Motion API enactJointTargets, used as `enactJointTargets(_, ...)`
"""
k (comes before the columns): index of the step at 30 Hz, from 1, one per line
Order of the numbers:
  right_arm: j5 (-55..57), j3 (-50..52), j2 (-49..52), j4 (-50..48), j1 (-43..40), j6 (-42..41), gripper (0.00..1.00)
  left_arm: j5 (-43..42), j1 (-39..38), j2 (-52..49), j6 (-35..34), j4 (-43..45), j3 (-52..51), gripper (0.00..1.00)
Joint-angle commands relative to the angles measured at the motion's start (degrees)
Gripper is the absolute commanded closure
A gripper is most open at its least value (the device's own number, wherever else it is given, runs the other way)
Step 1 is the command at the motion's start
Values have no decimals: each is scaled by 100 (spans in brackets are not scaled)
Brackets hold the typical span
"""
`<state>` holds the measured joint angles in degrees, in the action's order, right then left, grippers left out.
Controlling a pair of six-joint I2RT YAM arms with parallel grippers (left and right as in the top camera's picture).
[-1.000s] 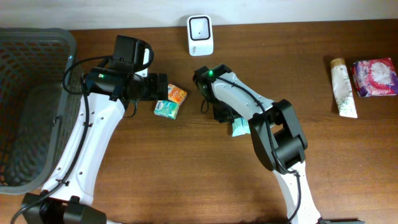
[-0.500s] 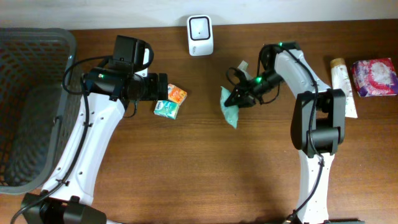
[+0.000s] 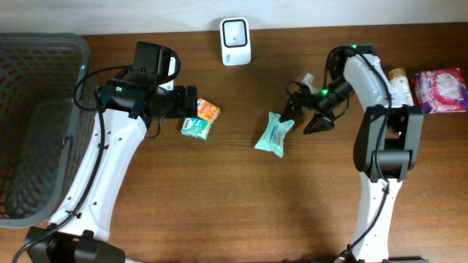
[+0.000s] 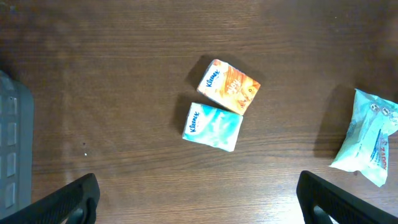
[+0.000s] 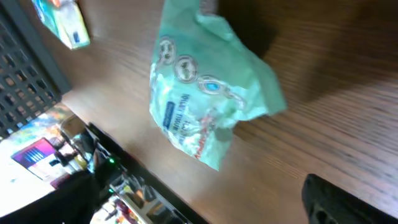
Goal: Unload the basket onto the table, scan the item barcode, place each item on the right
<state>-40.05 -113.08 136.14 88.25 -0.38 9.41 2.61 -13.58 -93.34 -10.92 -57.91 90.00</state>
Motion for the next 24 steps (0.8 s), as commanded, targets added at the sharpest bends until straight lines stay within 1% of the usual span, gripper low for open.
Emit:
enactJointTargets(1, 304, -94, -76, -24, 396, -275, 2, 17, 0, 13, 31, -7, 9, 1)
enactJointTargets(2, 1239, -94, -76, -155, 660, -1075, 5, 17, 0, 15, 31, -7, 9, 1)
enactJointTargets(4, 2406, -107, -79, -280, 1086, -2037, 7, 17, 0, 15, 31, -7, 9, 1)
enactJointTargets(6, 2623, -166, -101, -361, 1408, -2262, 7, 17, 0, 15, 31, -7, 9, 1)
enactJointTargets(8, 3097, -262, -286, -184, 1703, -2697, 11, 17, 0, 15, 31, -7, 9, 1)
enactJointTargets(11, 3606, -715, -780, -74, 2214, -2977, 11, 17, 0, 15, 31, -7, 9, 1)
enactJointTargets(12, 3960, -809, -807, -144, 2413, -3307, 11, 17, 0, 15, 31, -7, 9, 1)
enactJointTargets(13, 4417, -778, -791, -337, 2682, -3803, 17, 17, 0, 15, 31, -7, 9, 1)
enactJointTargets(14, 4658, -614, -765, -656, 2931, -4113, 26, 17, 0, 15, 31, -7, 9, 1)
enactJointTargets(15, 4881, -466, -737, -883, 3088, -4319, 31, 17, 0, 15, 31, -7, 9, 1)
enactJointTargets(16, 5327, -179, -686, -1141, 3274, -4776, 36, 17, 0, 13, 31, -7, 9, 1)
enactJointTargets(17, 5630, -46, -638, -1156, 3340, -5062, 36, 17, 0, 15, 31, -7, 9, 1)
enactJointTargets(19, 5899, 234, -527, -1279, 3346, -5193, 35, 17, 0, 13, 31, -7, 9, 1)
enactJointTargets(22, 6078, 927, -525, -1864, 3353, -5193, 35, 17, 0, 15, 31, -7, 9, 1)
enactJointTargets(24, 6196, 1449, -525, -2260, 3346, -5189, 43, 17, 0, 15, 31, -7, 9, 1)
